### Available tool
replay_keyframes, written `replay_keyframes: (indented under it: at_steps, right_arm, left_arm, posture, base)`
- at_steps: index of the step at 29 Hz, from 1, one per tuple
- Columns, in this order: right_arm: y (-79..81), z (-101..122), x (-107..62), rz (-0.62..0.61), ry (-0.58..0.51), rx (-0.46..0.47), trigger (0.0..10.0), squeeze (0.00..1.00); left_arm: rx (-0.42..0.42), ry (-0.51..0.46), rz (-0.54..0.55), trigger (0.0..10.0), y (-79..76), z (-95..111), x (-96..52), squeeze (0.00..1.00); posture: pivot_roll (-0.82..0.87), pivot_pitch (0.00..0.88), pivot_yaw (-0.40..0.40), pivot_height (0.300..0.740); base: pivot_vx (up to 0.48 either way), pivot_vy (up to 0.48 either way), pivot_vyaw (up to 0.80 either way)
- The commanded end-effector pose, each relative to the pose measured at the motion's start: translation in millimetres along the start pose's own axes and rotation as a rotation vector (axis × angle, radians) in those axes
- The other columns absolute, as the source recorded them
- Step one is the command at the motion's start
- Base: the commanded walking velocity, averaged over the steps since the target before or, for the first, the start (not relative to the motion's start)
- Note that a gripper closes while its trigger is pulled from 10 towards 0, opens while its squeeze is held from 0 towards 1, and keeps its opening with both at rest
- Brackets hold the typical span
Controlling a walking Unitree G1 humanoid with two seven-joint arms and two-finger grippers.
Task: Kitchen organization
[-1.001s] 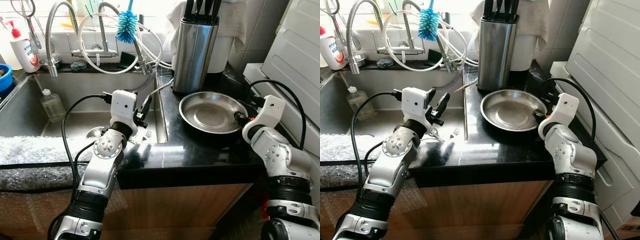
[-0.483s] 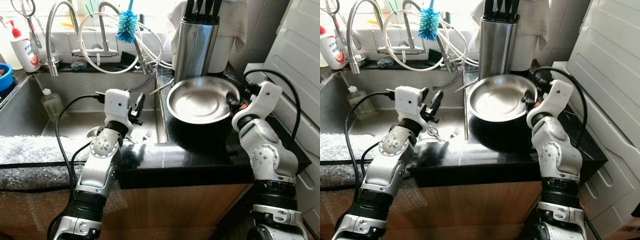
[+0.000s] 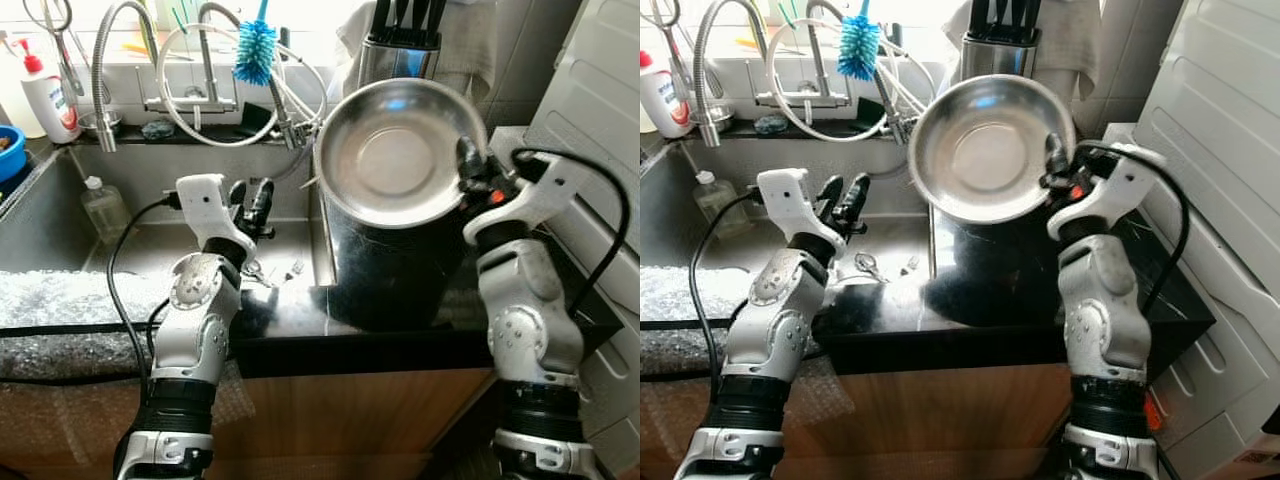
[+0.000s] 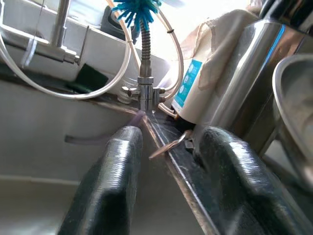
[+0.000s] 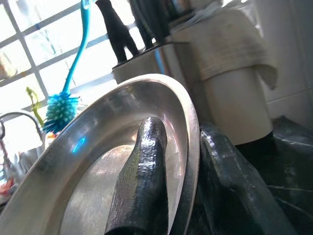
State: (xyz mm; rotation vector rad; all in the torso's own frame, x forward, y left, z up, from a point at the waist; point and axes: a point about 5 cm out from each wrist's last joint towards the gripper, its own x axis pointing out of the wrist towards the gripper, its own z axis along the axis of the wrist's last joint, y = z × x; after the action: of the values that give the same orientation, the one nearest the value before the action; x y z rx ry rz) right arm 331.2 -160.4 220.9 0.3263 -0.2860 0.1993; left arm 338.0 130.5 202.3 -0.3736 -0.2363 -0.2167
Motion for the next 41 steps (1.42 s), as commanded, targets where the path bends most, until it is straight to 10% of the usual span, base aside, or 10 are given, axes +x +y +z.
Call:
replay_keyframes:
  at_steps: [1, 11, 13, 41]
  right_arm:
    - [3.5, 8.4, 0.8, 0.020, -0.047, -0.027, 10.0, 0.00]
    - [4.6, 6.5, -0.4, 0.031, -0.071, -0.054, 10.0, 0.00]
    - [7.2, 5.3, -0.1, 0.046, -0.075, -0.062, 10.0, 0.00]
    - [27.3, 2.9, -3.5, 0.154, -0.104, -0.096, 10.0, 0.00]
  left_arm:
    - [-0.038, -0.020, -0.010, 10.0, -2.2, 8.5, 2.8, 1.00]
    - [-0.152, -0.027, -0.017, 10.0, -1.0, 12.2, 2.7, 1.00]
    - [-0.230, -0.030, -0.098, 10.0, -10.5, 14.4, 1.1, 0.00]
    - [-0.222, 0.084, -0.316, 10.0, -40.1, 3.6, -12.7, 0.00]
  posture:
    - [-0.14, 0.000, -0.043, 0.740]
    - [-0.13, 0.000, -0.038, 0.740]
    - [-0.13, 0.000, -0.038, 0.740]
    - [-0.13, 0.000, -0.031, 0.740]
  base:
    - [0.000, 0.000, 0.00]
    - [0.000, 0.000, 0.00]
    - [0.000, 0.000, 0.00]
    - [0.000, 0.000, 0.00]
